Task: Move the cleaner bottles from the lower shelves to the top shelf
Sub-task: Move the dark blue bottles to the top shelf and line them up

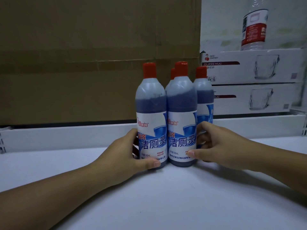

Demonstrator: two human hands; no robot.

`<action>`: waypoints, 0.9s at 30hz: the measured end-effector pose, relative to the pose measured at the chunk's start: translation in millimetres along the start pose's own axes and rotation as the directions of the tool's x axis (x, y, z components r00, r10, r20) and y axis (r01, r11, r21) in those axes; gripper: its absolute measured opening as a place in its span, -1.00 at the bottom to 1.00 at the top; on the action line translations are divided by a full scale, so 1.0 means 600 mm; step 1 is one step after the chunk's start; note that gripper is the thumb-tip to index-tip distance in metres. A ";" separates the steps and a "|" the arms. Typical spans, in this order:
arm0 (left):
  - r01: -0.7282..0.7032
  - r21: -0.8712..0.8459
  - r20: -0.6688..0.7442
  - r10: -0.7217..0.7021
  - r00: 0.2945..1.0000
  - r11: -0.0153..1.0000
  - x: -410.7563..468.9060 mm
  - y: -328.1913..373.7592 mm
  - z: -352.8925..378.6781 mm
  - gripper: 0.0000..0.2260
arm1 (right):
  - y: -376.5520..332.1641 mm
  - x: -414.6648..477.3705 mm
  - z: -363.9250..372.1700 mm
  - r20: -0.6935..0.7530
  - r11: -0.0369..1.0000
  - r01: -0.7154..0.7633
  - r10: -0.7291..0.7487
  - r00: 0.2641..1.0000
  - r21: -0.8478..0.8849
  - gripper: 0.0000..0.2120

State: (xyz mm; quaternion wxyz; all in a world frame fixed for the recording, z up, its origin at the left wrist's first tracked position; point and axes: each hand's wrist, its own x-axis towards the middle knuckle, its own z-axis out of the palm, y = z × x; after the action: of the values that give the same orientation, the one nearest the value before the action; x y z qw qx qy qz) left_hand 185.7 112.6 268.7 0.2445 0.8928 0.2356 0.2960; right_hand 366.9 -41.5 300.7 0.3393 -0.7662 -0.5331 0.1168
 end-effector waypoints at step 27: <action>-0.500 0.222 -0.227 0.543 0.808 0.837 -0.336 0.170 0.021 -0.86 | 0.027 -0.300 0.014 -0.538 0.727 0.635 -0.656 0.530 -0.261 -0.77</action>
State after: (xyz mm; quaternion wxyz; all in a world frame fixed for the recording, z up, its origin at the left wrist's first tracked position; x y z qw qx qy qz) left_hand 78.1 -83.5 235.2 0.0493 0.8876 0.0347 0.4566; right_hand 301.4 -203.0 251.4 0.4948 -0.5154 -0.6443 -0.2729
